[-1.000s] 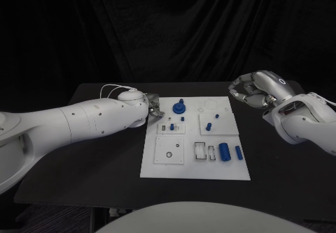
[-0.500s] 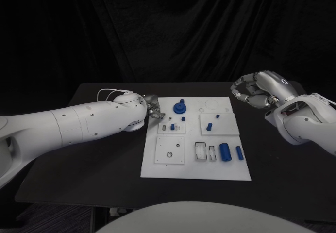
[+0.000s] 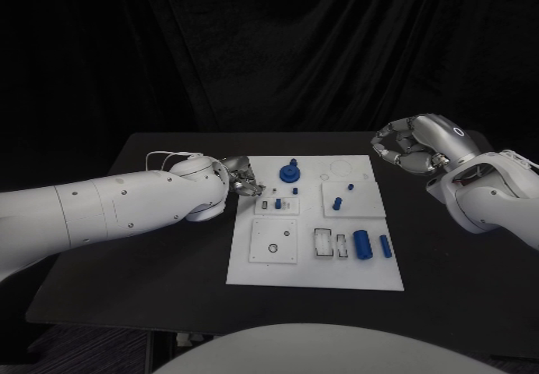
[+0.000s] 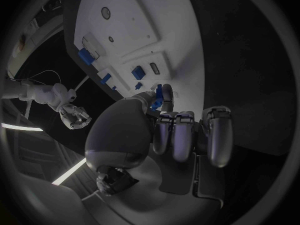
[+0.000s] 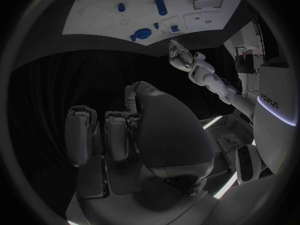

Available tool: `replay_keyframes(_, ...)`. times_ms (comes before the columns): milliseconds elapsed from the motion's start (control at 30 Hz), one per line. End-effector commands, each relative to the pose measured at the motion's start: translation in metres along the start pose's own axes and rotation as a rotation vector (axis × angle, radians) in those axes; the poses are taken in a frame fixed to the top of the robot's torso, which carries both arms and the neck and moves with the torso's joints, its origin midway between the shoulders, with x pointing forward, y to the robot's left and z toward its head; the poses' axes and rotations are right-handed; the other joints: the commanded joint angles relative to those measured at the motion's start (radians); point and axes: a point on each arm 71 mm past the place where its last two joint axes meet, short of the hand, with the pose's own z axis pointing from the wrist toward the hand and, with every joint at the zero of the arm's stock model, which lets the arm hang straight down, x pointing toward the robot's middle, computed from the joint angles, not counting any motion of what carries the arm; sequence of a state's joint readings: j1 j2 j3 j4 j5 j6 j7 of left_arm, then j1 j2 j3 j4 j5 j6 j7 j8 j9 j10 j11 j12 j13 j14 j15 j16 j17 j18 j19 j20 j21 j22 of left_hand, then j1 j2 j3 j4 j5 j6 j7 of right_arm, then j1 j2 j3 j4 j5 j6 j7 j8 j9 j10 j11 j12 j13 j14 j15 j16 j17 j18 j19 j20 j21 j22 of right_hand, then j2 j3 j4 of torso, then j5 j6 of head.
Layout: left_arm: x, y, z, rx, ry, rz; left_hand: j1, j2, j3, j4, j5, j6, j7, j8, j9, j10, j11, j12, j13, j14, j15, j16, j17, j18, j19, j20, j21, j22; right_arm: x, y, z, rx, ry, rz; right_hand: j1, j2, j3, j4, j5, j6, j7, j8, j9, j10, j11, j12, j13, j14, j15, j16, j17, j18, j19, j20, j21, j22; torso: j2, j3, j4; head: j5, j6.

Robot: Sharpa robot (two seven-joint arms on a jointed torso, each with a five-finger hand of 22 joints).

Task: Assemble the parts on the task board

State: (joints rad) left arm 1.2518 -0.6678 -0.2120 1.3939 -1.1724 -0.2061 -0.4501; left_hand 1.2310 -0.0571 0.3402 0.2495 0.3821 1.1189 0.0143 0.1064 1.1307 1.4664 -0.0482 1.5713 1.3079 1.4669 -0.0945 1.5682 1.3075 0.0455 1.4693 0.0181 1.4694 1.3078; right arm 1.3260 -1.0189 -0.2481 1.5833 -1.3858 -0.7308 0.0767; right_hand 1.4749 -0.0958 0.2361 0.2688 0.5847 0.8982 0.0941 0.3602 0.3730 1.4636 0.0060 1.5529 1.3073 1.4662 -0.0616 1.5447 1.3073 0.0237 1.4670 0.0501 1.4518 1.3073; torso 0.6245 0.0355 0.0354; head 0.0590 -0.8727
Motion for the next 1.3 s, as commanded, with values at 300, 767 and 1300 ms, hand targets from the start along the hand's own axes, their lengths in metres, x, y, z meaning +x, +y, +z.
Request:
replay_keyframes(300, 0.003, 0.000, -0.006, 0.025, -0.044, -0.049, -0.047, 0.003, 0.004, 0.019, -0.041, 0.009, 0.003, 0.009, 0.005, 0.104, -0.005, -0.001, 0.263, 0.104, -0.006, 0.003, 0.263, -0.011, 0.031, -0.006, -0.004, 0.185, 0.000, -0.001, -0.001, 0.012, -0.008, -0.001, 0.004, 0.004, 0.007, 0.000, 0.006, 0.002, 0.000, 0.006, -0.002, 0.082, 0.008, -0.006, 0.235, 0.096, 0.009, -0.006, 0.232, 0.007, 0.043, 0.007, -0.006, 0.222, 0.001, -0.0003, -0.0011, 0.005, 0.000)
replay_keyframes(767, 0.025, 0.007, -0.006, 0.046, -0.046, -0.082, -0.060, 0.007, -0.001, 0.024, -0.072, 0.011, 0.002, 0.010, 0.008, 0.104, -0.005, -0.001, 0.263, 0.104, -0.006, 0.003, 0.263, -0.011, 0.030, -0.005, -0.005, 0.186, 0.003, -0.003, -0.004, 0.017, -0.004, 0.000, 0.004, 0.004, 0.007, 0.000, 0.006, 0.002, 0.000, 0.006, -0.002, 0.082, 0.008, -0.006, 0.235, 0.096, 0.009, -0.006, 0.232, 0.007, 0.043, 0.007, -0.006, 0.222, 0.001, -0.0010, -0.0011, 0.011, 0.000)
replay_keyframes(1300, 0.036, 0.004, -0.006, 0.062, -0.019, -0.081, -0.059, 0.008, 0.000, 0.023, -0.071, 0.011, 0.001, 0.010, 0.008, 0.104, -0.005, -0.001, 0.263, 0.104, -0.006, 0.003, 0.263, -0.010, 0.028, -0.005, -0.009, 0.184, 0.004, -0.003, -0.004, 0.017, -0.003, 0.001, 0.003, 0.004, 0.008, 0.000, 0.007, 0.003, 0.000, 0.006, -0.002, 0.082, 0.008, -0.006, 0.235, 0.096, 0.009, -0.006, 0.232, 0.008, 0.042, 0.007, -0.007, 0.222, 0.002, -0.0021, -0.0015, 0.012, 0.000)
